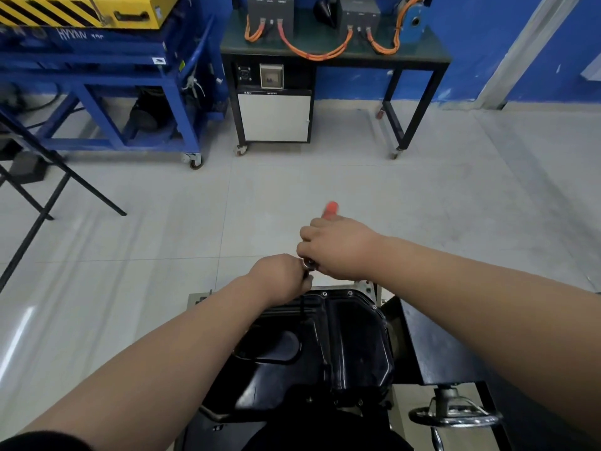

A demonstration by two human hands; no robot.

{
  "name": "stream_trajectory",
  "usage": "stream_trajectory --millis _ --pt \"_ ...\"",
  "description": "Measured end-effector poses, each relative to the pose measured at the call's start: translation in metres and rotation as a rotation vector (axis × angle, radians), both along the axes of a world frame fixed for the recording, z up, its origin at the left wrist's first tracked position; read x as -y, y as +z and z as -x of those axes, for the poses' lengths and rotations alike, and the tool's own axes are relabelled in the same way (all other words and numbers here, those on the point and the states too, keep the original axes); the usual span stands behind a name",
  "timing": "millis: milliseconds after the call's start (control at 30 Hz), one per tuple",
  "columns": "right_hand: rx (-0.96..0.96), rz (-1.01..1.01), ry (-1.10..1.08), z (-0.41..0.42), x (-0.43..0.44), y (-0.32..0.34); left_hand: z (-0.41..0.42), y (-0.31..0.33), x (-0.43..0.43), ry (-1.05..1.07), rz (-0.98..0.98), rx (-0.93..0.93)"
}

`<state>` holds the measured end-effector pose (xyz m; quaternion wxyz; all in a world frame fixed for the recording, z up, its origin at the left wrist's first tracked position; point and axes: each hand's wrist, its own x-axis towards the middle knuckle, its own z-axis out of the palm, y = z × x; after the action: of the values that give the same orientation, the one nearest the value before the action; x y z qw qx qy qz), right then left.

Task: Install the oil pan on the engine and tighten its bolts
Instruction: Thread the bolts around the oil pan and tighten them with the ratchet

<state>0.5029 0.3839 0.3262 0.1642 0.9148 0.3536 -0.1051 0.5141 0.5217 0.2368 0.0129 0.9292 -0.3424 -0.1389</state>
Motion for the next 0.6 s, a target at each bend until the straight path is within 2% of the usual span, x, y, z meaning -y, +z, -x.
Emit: stream_trajectory --millis 133,200,233,333,400,500,567,600 --pt "0.000 -0.020 -0.214 0.008 -0.012 -0.006 -0.002 0.003 -0.001 0.167 0.021 -0.043" --pt "-0.070 -0.022 -0.372 0.011 -0.016 -0.011 -0.001 0.004 -0.002 0.177 0.024 -0.097" --pt "-0.092 -0.022 -0.375 0.012 -0.016 -0.010 0.001 0.005 -0.002 0.161 0.026 -0.111" --pt "-0.016 -0.010 -0.055 0.008 -0.005 -0.007 0.005 0.005 0.000 0.044 0.003 -0.021" --pt "0.006 -0.032 -0.017 0.008 0.000 -0.004 0.007 0.004 0.002 0.048 0.013 0.019" --pt "0.011 -0.052 -0.213 0.017 -0.009 -0.013 0.006 0.005 0.000 0.181 0.037 -0.052" --pt "-0.054 -0.047 -0.389 0.021 -0.013 -0.017 0.007 0.005 -0.001 0.183 0.031 -0.099" --pt "-0.077 -0.060 -0.406 0.022 -0.012 -0.017 0.008 0.004 -0.002 0.158 0.034 -0.106"
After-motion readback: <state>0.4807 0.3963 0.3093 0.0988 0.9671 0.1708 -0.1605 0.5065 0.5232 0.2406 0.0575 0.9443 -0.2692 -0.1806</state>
